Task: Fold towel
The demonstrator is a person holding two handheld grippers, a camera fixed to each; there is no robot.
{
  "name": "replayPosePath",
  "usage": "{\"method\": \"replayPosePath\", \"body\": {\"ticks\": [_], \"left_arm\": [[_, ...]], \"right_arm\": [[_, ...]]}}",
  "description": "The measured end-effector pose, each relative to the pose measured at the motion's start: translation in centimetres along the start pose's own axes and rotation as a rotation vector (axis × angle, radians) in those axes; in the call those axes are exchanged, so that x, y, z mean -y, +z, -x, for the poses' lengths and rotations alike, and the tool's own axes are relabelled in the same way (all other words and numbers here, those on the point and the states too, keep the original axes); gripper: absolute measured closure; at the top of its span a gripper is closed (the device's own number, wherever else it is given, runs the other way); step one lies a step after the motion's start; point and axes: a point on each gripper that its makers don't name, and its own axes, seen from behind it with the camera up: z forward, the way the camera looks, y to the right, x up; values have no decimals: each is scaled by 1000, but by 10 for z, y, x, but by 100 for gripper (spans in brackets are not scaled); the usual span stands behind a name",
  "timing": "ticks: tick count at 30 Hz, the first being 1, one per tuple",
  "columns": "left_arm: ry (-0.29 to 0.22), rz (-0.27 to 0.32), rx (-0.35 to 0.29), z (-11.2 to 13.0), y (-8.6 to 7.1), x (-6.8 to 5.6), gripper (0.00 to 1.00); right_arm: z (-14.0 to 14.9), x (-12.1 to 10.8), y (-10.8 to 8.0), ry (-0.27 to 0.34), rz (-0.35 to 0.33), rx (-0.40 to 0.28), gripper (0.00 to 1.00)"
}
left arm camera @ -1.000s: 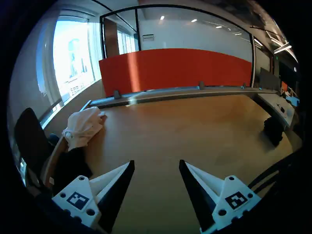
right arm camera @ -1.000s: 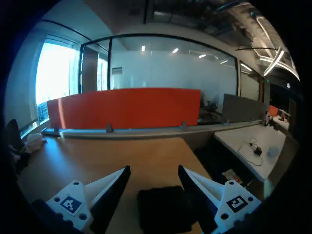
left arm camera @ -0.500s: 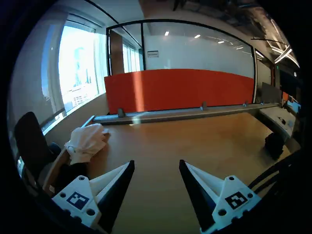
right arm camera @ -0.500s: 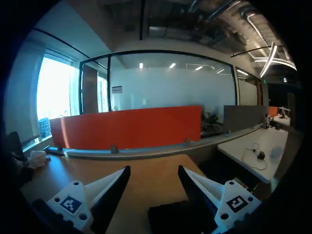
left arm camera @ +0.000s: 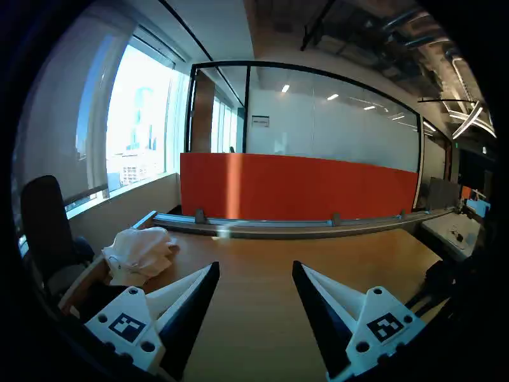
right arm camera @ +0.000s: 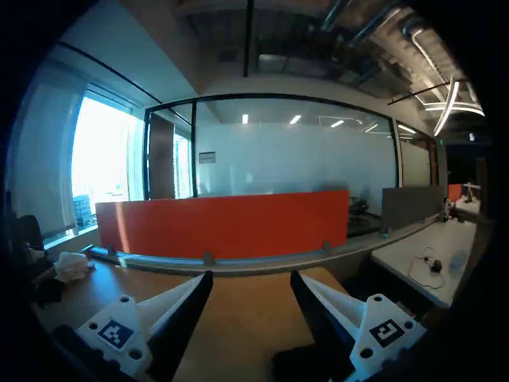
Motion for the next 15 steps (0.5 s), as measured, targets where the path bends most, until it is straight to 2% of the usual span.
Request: {"method": "replayPosePath", "body": {"ticks": [8, 15], "left_arm": [[-24, 9, -56, -24, 2, -1, 16], [-31, 15, -79, -33, 4, -1, 16]], "right_arm": [[-11, 42, 5, -55, -21, -22, 6], [-18, 67, 8, -53, -29, -34, 6]]}}
